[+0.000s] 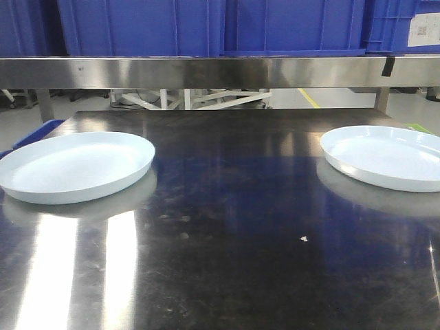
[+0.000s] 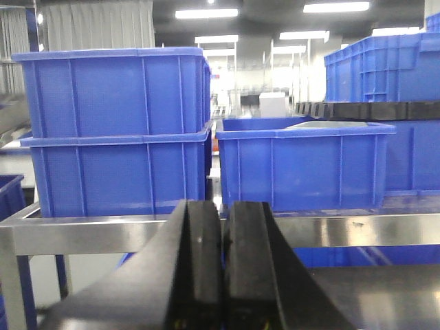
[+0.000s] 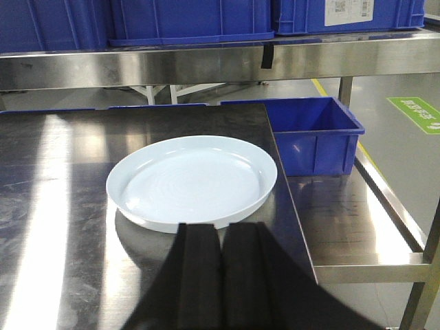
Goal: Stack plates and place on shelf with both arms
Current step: 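Move the left gripper down toward the rim of the plate near it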
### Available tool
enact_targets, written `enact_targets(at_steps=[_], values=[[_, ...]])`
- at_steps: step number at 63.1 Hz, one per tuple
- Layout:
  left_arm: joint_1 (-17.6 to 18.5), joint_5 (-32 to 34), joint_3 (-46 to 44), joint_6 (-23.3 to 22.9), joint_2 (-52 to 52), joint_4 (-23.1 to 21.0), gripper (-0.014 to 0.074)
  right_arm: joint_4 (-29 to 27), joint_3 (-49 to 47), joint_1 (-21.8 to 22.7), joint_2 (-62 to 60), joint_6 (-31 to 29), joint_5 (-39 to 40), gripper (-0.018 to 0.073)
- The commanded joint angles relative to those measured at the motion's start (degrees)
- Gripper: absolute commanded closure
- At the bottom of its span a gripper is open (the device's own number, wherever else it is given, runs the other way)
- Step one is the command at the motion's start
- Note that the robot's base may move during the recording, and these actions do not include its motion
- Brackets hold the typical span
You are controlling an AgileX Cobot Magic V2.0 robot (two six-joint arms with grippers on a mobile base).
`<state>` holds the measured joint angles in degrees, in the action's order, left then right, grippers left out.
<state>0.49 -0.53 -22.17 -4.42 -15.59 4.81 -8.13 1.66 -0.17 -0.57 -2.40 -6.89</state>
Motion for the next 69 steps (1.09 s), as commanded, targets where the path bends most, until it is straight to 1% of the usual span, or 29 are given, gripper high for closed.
enact_targets(at_steps=[1, 10, 19, 32, 35, 40, 48, 53, 58, 62, 69], values=[[0.02, -3.13, -9.30, -0.05, -8.25, -0.72, 0.0507, 0.32, -0.90, 0.35, -1.28, -0.27, 5.09, 0.0503], [0.02, -13.98, -20.82, -0.05, -20.88, -3.76, 0.0507, 0.32, -0.90, 0.35, -1.28, -0.27, 5.09, 0.0503], [0.13, -20.22, -29.67, -0.05, -32.66, -5.88, 0.0488, 0.32, -0.90, 0.35, -1.28, -0.27, 5.09, 0.0503], [3.55, -27.76, -40.25, -0.05, -46.53, -7.33, 0.0391, 0.32, -0.90, 0.35, -1.28, -0.27, 5.09, 0.0503], [4.65, -29.47, -42.39, -0.05, -49.73, -7.33, 0.0351, 0.32, -0.90, 0.35, -1.28, -0.27, 5.09, 0.0503], [5.70, -31.55, -44.71, -0.05, -53.74, -7.33, 0.0280, 0.32, -0.90, 0.35, -1.28, -0.27, 5.09, 0.0503], [5.80, -33.84, -46.79, -0.05, -59.91, -7.50, 0.0148, 0.32, -0.90, 0.35, -1.28, -0.27, 5.09, 0.0503], [5.68, -34.62, -47.04, -0.05, -62.83, -7.55, 0.0097, 0.32, -0.90, 0.35, -1.28, -0.27, 5.09, 0.0503], [5.68, -35.06, -47.04, -0.05, -66.22, -7.91, 0.0076, 0.32, -0.90, 0.35, -1.28, -0.27, 5.09, 0.0503], [5.68, -35.40, -47.04, -0.05, -68.74, -8.98, 0.0076, 0.32, -0.90, 0.35, -1.28, -0.27, 5.09, 0.0503], [5.68, -35.98, -47.04, -0.05, -73.09, -9.20, 0.0076, 0.32, -0.90, 0.35, -1.28, -0.27, 5.09, 0.0503]])
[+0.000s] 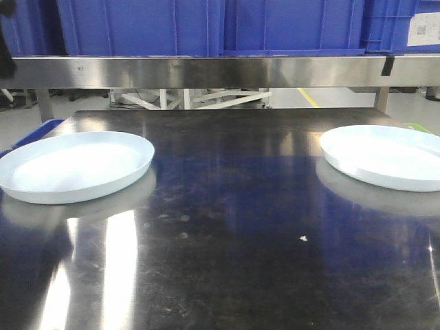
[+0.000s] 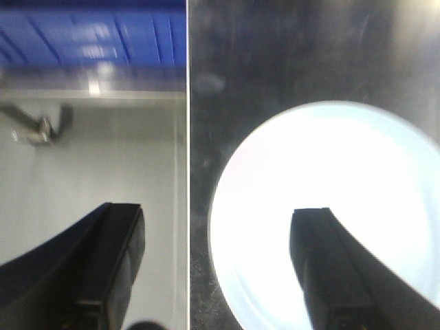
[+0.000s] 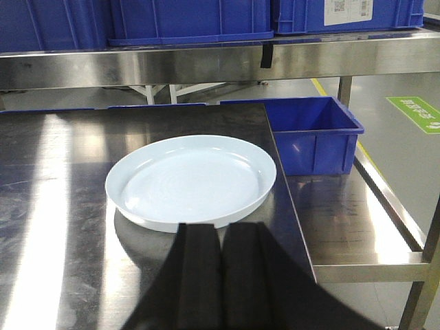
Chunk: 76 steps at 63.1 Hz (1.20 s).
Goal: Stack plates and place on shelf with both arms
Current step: 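Move the left gripper down toward the rim of the plate near it, then grip the plate rim with the left gripper and slide it toward the table center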
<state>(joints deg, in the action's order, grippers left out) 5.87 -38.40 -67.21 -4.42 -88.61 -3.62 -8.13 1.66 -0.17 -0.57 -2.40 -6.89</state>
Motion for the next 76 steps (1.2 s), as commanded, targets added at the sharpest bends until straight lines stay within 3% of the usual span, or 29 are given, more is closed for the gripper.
enact_targets(at_steps=[1, 33, 39, 53, 76], values=[[0.29, 1.76, -2.00, -0.05, -0.76, -0.77, 0.0076, 0.32, -0.90, 0.35, -1.28, -0.27, 5.09, 0.0503], [0.29, 0.24, -2.00, -0.05, -9.50, -1.97, 0.0080, 0.32, -0.90, 0.35, -1.28, -0.27, 5.09, 0.0503], [0.29, 0.24, -2.00, -0.05, -9.50, -1.97, 0.0119, 0.32, -0.90, 0.35, -1.28, -0.27, 5.09, 0.0503], [0.29, -0.83, -1.89, -0.05, -9.59, -1.97, 0.0304, 0.32, -0.90, 0.35, -1.28, -0.27, 5.09, 0.0503], [0.29, -3.46, -1.89, -0.05, -12.75, -3.83, 0.0367, 0.32, -0.90, 0.35, -1.28, -0.27, 5.09, 0.0503]])
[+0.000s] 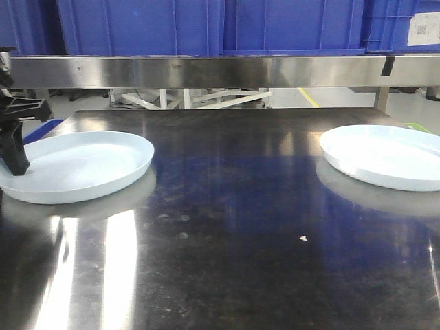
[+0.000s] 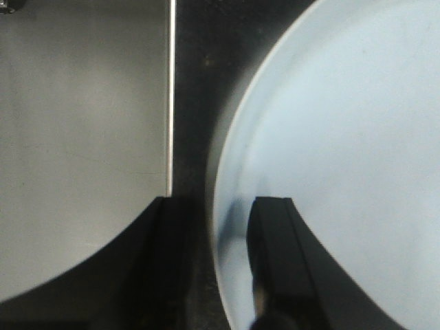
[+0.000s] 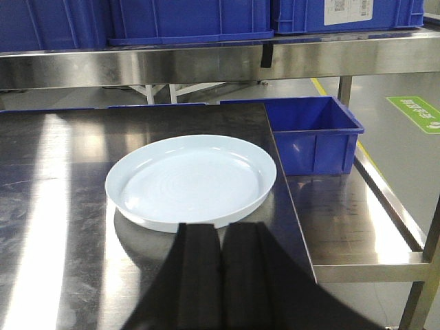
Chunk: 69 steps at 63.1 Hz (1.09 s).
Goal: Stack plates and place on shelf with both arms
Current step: 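Grip the plate rim with the left gripper and slide it toward the table center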
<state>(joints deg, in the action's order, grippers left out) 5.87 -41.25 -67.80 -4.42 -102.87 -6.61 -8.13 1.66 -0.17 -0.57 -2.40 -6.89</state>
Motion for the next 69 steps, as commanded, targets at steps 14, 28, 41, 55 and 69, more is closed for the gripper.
enact_targets(at_steps=[14, 28, 41, 55, 69], values=[[0.29, -2.35, -2.38, -0.05, 1.52, -0.74, 0.0505, 0.32, -0.90, 0.35, -1.28, -0.27, 5.09, 0.0503], [0.29, -6.54, -7.82, -0.05, 2.93, -0.51, 0.0506, 0.32, -0.90, 0.35, -1.28, -0.27, 5.09, 0.0503], [3.09, -9.49, -12.97, -0.05, 7.11, -3.97, 0.0506, 0.32, -0.90, 0.35, -1.28, -0.27, 5.09, 0.0503], [14.06, -10.92, -13.20, -0.05, 8.26, -5.56, 0.0506, 0.32, -0.90, 0.35, -1.28, -0.27, 5.09, 0.0503], [25.24, -8.80, -13.10, -0.05, 6.63, -5.45, 0.0506, 0.32, -0.90, 0.35, -1.28, -0.27, 5.09, 0.0503]])
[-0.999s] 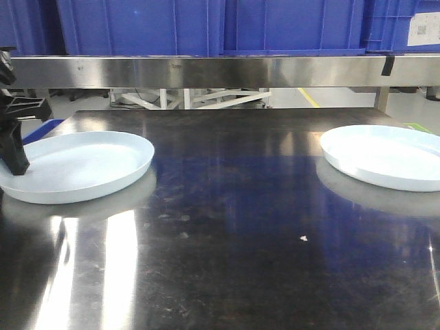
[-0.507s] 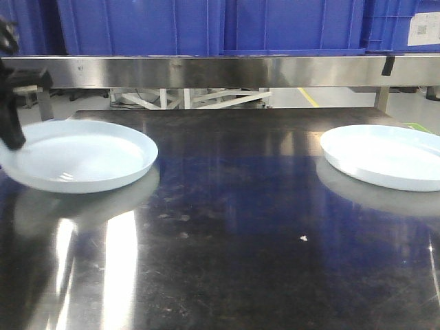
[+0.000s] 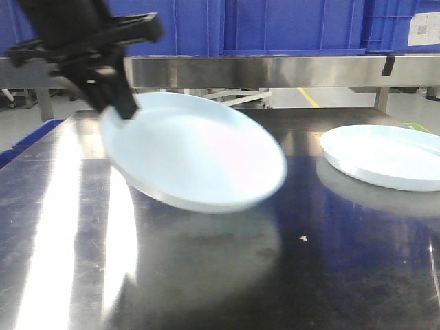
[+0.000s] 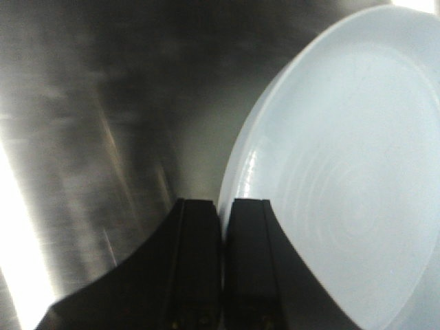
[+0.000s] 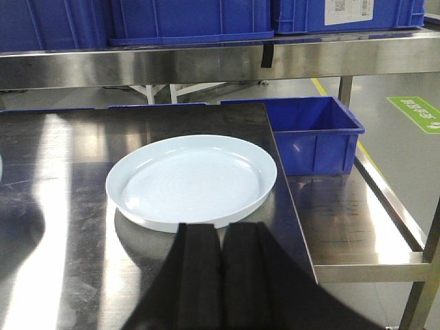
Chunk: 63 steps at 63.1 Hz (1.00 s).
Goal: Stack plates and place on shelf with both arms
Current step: 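Grip the plate rim with the left gripper and slide it toward the table center, then open the left gripper and lift it away from the plate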
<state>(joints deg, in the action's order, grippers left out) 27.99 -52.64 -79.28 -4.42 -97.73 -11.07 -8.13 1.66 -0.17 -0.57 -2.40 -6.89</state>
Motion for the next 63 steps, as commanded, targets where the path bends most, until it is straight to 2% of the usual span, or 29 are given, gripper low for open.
enact_targets(at_steps=[1, 4, 8, 19, 46, 53, 63], values=[[3.62, 2.58, -1.62, -0.05, 1.25, -0.99, 0.0506, 0.32, -0.90, 0.35, -1.28, -0.27, 5.09, 0.0503], [5.57, 2.58, -1.62, -0.05, -0.20, -0.61, 0.0506, 0.32, -0.90, 0.35, -1.28, -0.27, 5.09, 0.0503], [6.45, 2.58, -1.62, -0.05, -1.73, -0.42, 0.0506, 0.32, -0.90, 0.35, -1.28, -0.27, 5.09, 0.0503], [6.71, 4.53, -1.62, -0.05, -4.90, -0.78, 0.0506, 0.32, -0.90, 0.35, -1.28, -0.27, 5.09, 0.0503], [6.71, 3.60, -1.62, -0.05, -6.38, -0.78, 0.0501, 0.32, -0.90, 0.35, -1.28, -0.27, 5.09, 0.0503], [6.71, 3.48, -1.62, -0.05, -6.38, -0.88, 0.0446, 0.32, -0.90, 0.35, -1.28, -0.27, 5.09, 0.0503], [6.71, 2.46, -2.36, -0.05, -6.27, -1.01, 0.0272, 0.32, -0.90, 0.35, -1.28, -0.27, 5.09, 0.0503]])
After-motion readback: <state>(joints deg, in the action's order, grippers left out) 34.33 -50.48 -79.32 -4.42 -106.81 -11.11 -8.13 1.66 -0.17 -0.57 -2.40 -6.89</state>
